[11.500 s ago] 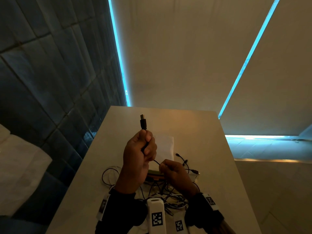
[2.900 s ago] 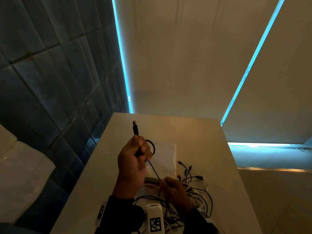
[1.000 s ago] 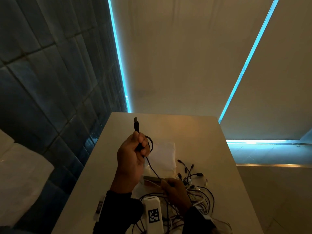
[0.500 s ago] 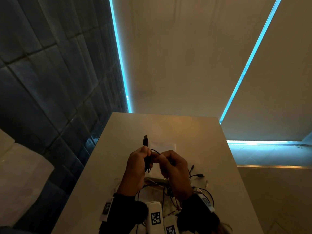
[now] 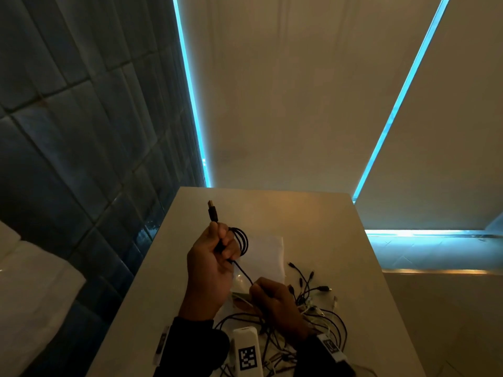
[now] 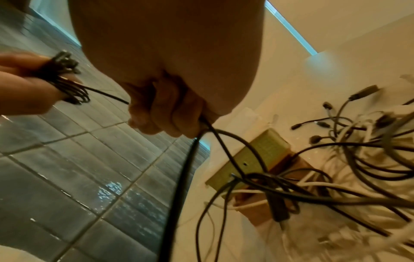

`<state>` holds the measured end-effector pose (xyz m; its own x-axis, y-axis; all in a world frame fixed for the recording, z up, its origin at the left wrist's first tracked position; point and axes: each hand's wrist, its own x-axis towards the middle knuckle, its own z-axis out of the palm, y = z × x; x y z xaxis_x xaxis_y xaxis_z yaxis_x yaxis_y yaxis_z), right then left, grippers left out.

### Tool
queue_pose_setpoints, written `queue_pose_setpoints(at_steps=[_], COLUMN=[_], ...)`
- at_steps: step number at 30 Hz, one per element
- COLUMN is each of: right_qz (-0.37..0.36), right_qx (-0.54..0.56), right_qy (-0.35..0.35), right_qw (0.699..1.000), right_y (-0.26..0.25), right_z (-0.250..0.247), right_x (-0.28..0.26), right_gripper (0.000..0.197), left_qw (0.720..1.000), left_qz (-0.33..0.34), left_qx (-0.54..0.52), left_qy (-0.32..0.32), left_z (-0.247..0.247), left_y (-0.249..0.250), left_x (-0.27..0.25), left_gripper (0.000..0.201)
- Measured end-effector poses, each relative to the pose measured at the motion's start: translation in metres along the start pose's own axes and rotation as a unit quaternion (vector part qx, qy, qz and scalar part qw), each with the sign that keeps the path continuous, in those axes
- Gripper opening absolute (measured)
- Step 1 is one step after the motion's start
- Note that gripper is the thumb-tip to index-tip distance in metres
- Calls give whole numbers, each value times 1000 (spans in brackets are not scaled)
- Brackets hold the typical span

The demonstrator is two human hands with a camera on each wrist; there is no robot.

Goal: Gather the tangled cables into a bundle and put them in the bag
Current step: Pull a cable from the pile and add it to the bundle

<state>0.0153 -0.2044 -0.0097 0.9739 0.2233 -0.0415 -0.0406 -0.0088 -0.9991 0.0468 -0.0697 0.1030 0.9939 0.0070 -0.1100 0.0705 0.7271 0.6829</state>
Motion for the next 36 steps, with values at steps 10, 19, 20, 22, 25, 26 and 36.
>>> queue_pose_setpoints(at_steps=[10, 19, 20, 22, 25, 26, 36], right_qz=[10, 66, 77, 91, 97, 85, -91], right_qx=[-24, -87, -85, -87, -41, -20, 68], right_qy=[29, 58, 66, 97, 163, 179, 63], right_qw=[999, 992, 991, 987, 981, 980, 992], right_y=[29, 76, 78, 74, 47, 34, -75], right_z=[-3, -13, -15, -18, -23, -24, -1], right_x=[2, 6, 5, 6, 10, 12, 0], right_gripper=[32, 33, 34, 33, 24, 20, 17], left_qw=[999, 996, 995, 992, 985, 983, 974], left_qz=[25, 60, 63, 64, 58, 55, -56], left_qx=[-7, 43, 61, 104, 161, 173, 212], left_qy=[-19, -48, -45, -33, -10, 0, 54], left_z=[-1, 2, 2, 1, -2, -3, -4], left_y=[-2, 12, 12, 12, 9, 7, -15], left_x=[-5, -9, -9, -8, -7, -6, -9], left_gripper=[24, 36, 37, 36, 36, 37, 36])
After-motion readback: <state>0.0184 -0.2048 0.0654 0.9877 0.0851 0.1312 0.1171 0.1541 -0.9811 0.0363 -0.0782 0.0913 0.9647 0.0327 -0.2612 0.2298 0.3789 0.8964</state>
